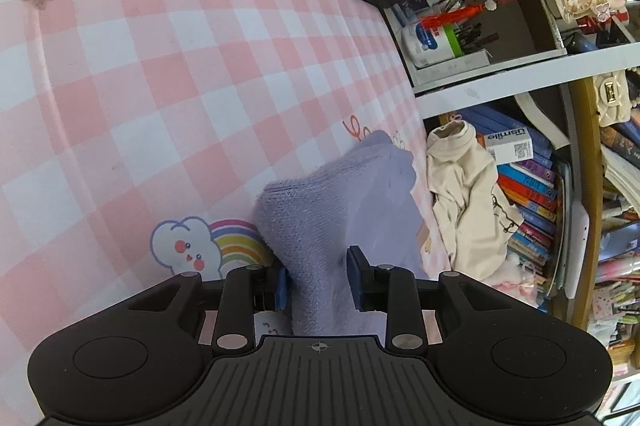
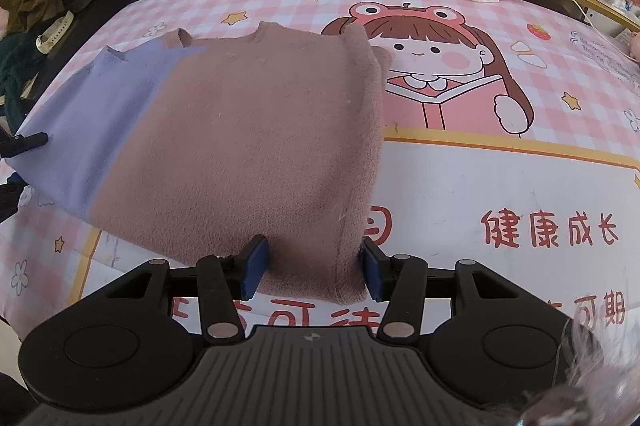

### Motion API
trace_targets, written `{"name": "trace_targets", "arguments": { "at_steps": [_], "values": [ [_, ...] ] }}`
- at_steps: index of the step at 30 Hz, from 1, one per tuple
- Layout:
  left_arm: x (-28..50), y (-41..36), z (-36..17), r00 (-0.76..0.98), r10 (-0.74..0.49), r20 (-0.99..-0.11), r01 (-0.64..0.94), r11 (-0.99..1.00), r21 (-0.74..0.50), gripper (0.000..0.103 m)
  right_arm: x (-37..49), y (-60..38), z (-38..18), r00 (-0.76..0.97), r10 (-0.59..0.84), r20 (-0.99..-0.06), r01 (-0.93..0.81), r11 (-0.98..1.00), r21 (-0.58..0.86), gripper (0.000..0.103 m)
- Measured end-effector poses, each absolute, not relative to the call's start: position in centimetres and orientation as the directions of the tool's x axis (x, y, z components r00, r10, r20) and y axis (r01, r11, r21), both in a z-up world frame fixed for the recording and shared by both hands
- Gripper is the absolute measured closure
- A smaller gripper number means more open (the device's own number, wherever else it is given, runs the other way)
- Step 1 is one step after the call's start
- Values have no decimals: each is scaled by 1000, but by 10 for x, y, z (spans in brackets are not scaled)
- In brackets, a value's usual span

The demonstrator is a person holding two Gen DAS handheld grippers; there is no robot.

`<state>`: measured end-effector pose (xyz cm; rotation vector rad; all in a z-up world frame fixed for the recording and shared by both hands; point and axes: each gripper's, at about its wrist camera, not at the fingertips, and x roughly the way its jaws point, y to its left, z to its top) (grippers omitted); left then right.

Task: Fold clothes
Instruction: 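Grasp the lavender edge with the left gripper while the right gripper grasps the mauve edge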

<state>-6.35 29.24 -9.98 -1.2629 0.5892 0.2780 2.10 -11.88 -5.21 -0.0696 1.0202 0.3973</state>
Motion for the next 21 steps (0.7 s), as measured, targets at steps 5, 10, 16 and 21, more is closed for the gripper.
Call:
{"name": "trace_targets", "arguments": {
  "at_steps": [5, 10, 16, 21],
  "values": [
    [-64, 294, -103, 830, -118, -545, -498, 281, -820, 79, 18, -116, -52, 470, 282, -836, -339, 933, 124, 56],
    [-62, 294, -104, 823, -111, -558, -505, 309, -806, 90, 16, -116, -52, 480, 278, -832, -335, 934, 119, 55],
    [-56, 287, -95, 809, -72, -584, -516, 387, -764, 92, 7, -117, -35, 506, 296, -810, -432, 900, 60, 44],
    [-56, 279, -85, 811, -32, -584, -522, 410, -748, 93, -2, -122, -28, 494, 343, -799, -536, 844, 31, 36]
  ]
}}
